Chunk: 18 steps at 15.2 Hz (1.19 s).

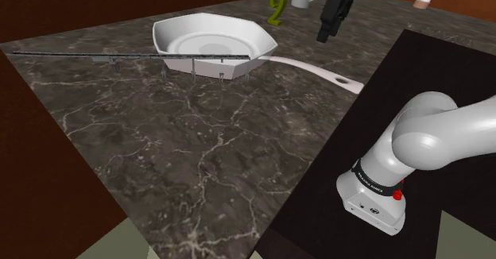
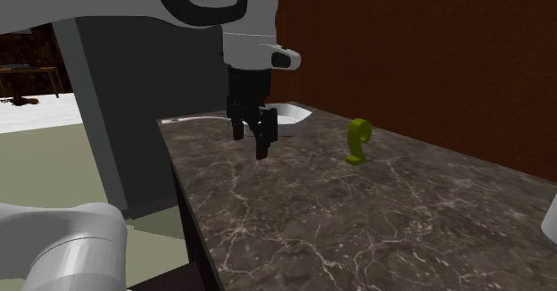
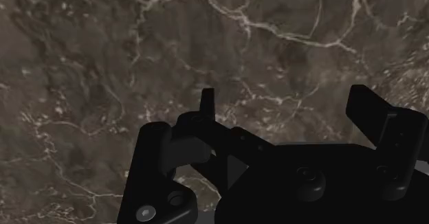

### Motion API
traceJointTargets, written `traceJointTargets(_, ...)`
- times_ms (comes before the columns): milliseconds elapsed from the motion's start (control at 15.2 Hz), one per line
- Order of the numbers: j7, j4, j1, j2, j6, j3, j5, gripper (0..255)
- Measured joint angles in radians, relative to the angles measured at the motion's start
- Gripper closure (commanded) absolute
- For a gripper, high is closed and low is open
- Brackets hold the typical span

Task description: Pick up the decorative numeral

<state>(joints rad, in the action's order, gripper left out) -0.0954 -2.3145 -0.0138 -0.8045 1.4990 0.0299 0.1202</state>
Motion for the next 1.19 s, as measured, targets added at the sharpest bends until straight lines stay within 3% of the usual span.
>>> traceJointTargets(198, -0.004, 0.050, 0.006, 0.054, -0.005, -0.006, -0.010, 0)
traceJointTargets(660, -0.023, 0.327, 0.032, 0.329, -0.059, -0.035, -0.062, 0)
traceJointTargets(990, -0.034, 0.600, 0.047, 0.562, -0.135, -0.052, -0.092, 0)
traceJointTargets(1188, -0.046, 0.819, 0.058, 0.726, -0.212, -0.066, -0.107, 0)
